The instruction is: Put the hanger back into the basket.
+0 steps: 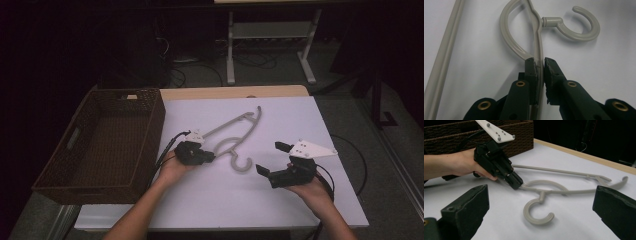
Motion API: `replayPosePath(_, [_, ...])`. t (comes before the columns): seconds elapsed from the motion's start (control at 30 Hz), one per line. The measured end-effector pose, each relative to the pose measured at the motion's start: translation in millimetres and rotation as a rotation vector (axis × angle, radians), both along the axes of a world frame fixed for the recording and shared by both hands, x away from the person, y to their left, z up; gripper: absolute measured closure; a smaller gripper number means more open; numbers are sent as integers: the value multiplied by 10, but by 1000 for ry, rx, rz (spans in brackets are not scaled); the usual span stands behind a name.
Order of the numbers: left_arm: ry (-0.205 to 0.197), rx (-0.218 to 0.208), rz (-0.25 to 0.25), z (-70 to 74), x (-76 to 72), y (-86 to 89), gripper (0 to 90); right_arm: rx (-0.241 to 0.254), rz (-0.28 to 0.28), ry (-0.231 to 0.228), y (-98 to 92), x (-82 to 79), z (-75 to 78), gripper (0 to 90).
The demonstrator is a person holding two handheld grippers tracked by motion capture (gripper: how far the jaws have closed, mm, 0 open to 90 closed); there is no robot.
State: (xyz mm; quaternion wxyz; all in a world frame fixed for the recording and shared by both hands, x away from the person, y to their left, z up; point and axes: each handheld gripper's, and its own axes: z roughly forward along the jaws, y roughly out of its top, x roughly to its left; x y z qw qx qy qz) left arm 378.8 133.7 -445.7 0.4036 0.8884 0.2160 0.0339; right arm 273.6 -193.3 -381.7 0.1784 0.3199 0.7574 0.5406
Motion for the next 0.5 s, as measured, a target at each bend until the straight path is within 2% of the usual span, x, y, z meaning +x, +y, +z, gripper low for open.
replayPosePath(0.2, [3, 5, -60, 26, -114, -91, 821, 2, 1, 4, -3, 1, -2, 1])
replayPosePath(0.37, [9, 4, -129, 38, -191, -105, 820, 0, -1, 2, -7, 3, -4, 1])
replayPosePath(0.43, [10, 20, -171, 36, -221, -103, 820, 0, 0, 2, -5, 3, -4, 1])
replayPosePath(0.5, [17, 25, -184, 27, -240, -102, 820, -1, -1, 1, -4, 3, -4, 1])
